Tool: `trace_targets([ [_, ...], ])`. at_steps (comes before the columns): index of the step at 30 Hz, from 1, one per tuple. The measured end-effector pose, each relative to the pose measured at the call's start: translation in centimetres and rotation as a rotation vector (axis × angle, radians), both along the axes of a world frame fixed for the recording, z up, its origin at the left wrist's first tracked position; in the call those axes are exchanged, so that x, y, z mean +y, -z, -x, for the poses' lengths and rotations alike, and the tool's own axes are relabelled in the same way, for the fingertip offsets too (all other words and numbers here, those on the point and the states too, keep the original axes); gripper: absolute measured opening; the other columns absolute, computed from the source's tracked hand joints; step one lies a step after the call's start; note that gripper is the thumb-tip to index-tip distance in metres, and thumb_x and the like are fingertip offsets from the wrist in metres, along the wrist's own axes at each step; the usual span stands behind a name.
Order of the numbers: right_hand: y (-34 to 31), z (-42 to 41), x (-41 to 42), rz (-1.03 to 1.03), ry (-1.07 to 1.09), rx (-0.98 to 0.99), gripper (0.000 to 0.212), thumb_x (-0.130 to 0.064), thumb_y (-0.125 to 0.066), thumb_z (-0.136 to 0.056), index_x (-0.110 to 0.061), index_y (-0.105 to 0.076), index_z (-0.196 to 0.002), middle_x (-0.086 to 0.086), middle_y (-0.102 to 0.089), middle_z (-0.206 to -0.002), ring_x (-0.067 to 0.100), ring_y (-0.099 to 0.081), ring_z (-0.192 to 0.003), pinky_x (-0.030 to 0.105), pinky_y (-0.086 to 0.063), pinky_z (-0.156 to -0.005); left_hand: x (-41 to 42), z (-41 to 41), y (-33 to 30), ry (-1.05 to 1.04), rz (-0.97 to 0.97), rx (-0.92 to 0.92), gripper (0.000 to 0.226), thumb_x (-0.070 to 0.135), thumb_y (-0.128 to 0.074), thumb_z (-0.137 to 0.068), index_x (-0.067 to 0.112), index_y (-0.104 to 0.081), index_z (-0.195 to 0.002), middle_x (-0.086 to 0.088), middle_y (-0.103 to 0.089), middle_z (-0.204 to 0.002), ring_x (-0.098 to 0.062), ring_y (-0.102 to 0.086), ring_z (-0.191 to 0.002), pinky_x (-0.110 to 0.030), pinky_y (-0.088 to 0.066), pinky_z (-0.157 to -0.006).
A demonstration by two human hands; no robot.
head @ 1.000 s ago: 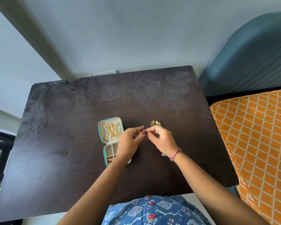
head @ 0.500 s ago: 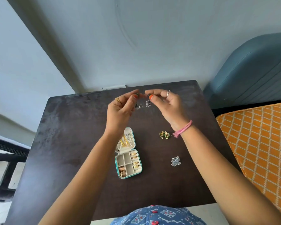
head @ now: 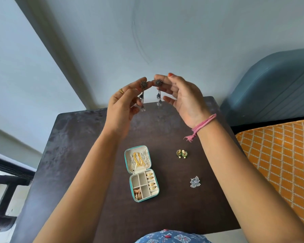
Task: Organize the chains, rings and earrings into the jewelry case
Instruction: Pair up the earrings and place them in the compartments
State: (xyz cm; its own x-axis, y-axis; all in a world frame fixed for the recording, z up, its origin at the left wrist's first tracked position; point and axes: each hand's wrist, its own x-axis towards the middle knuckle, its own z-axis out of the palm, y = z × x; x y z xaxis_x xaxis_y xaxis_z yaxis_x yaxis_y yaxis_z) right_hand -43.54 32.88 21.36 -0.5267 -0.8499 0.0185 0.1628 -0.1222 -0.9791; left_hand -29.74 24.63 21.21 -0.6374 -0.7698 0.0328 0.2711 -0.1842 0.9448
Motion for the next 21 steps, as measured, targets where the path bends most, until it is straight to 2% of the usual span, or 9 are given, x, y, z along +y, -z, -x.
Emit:
trace_targets([
  [4,-1.4,0.0,-0.3,-0.025,-0.047,-0.044,0.043,-0.039,-0.034,-0.098,-0.019,-0.071,-0.109,-0.004,-0.071,-0.111,0.007,-0.060,-0.104,0.032,-0.038,-0.088,-0.5,-0.5,-0.9,0.009,0.054,-0.001,0.047,-0.009,-0.036,-0.085,0.014,-0.068,-0.110,-0.002,-0.073,-0.109,-0.008,-0.038,-0.058,-0.019,-0.033,-0.058],
  [7,-2.0,0.1,-0.5,-0.034,-0.066,-0.039,0.048,-0.042,-0.030,-0.098,-0.019,-0.069,-0.113,-0.004,-0.070,-0.114,0.007,-0.059,-0.107,0.032,-0.037,-0.090,-0.7,-0.7,-1.5,0.002,0.078,0.000,0.050,-0.012,-0.035,-0.082,0.013,-0.068,-0.110,-0.004,-0.073,-0.109,-0.007,-0.036,-0.056,-0.016,-0.034,-0.056],
  [15,-2.8,-0.6,-0.8,-0.020,-0.078,-0.046,0.047,-0.041,-0.030,-0.098,-0.020,-0.069,-0.113,-0.005,-0.070,-0.114,0.008,-0.059,-0.107,0.032,-0.038,-0.092,-1.2,-1.0,-2.0,-0.018,0.075,-0.002,0.050,-0.011,-0.035,-0.082,0.011,-0.067,-0.113,-0.004,-0.072,-0.110,-0.010,-0.028,-0.056,-0.014,-0.035,-0.053],
  [21,-2.0,-1.0,-1.2,-0.023,-0.088,-0.005,0.042,-0.039,-0.035,-0.098,-0.022,-0.070,-0.112,-0.006,-0.070,-0.114,0.008,-0.059,-0.109,0.034,-0.037,-0.093,-1.6,-1.5,-1.6,-0.027,0.055,-0.005,0.045,-0.009,-0.038,-0.085,0.013,-0.069,-0.109,-0.002,-0.074,-0.105,-0.009,-0.029,-0.055,-0.013,-0.034,-0.052],
])
